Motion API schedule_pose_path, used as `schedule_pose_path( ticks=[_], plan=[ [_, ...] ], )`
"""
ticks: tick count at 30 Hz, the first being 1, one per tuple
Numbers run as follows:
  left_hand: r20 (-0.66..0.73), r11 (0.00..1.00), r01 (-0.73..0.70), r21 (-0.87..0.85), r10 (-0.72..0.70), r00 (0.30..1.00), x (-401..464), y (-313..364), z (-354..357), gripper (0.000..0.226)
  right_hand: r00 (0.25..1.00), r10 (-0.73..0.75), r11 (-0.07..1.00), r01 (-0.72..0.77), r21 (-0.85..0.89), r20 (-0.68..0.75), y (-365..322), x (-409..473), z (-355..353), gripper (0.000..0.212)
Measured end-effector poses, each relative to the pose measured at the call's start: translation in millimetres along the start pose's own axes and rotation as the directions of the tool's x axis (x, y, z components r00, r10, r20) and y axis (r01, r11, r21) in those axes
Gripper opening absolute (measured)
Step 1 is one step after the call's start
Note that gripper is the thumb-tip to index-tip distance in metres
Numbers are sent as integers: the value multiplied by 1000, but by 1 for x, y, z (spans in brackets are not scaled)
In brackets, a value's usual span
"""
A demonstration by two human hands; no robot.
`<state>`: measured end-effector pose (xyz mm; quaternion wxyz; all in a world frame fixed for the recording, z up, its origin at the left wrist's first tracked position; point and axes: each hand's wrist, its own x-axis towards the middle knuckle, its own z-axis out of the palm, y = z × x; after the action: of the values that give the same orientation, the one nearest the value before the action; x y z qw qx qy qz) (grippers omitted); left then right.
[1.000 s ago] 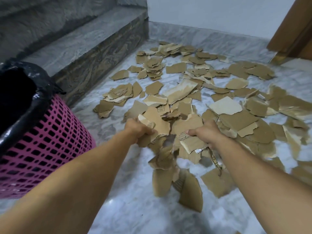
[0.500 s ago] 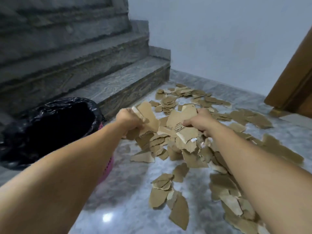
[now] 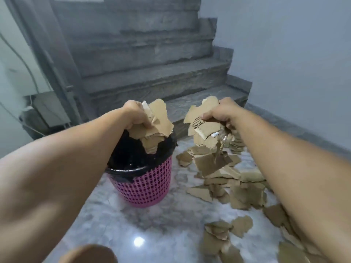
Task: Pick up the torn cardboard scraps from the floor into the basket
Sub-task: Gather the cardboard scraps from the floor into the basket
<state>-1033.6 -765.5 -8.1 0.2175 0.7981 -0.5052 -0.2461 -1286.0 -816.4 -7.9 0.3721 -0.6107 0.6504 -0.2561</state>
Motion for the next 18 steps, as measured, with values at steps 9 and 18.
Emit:
schedule_pose_path(
  ticks=[9, 18],
  plan=[
    [-129, 996, 51, -77, -61, 990, 54, -72, -66, 45, 985, -156, 962, 135, 236, 71, -123, 42, 101, 61],
    [79, 987, 134, -91, -127, 989, 75, -141, -9, 64, 981, -57, 993, 37, 112, 183, -46, 56, 199, 62]
  ],
)
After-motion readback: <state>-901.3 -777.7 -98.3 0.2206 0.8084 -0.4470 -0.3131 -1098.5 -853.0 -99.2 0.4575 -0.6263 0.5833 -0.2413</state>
